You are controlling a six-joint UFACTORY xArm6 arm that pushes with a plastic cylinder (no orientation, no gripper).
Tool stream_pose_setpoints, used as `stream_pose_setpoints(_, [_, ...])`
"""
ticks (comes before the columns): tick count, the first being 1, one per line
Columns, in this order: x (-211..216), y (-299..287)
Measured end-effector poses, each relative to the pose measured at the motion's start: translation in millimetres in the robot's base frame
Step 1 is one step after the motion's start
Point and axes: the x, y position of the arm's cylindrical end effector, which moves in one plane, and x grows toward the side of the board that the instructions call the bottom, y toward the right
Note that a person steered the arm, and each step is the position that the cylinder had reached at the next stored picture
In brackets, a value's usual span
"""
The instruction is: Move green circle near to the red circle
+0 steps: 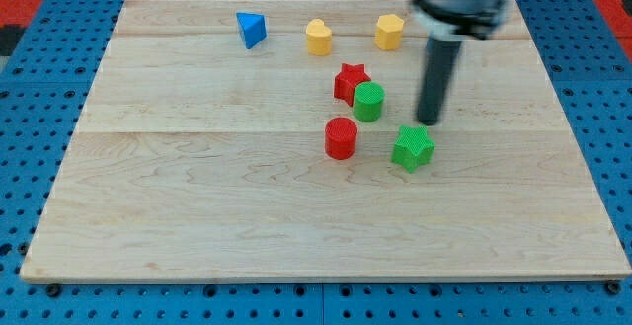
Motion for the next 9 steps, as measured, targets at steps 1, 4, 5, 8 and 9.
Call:
stream_pose_setpoints(1, [62.9,31.3])
stream_pose_setpoints(4, [-21.8,38.4])
stream_pose_setpoints(5, [-59.7,-21.3])
stream_pose_setpoints(8, [-40.1,-130.8])
stream_pose_setpoints(9, [-19.1,-113.4])
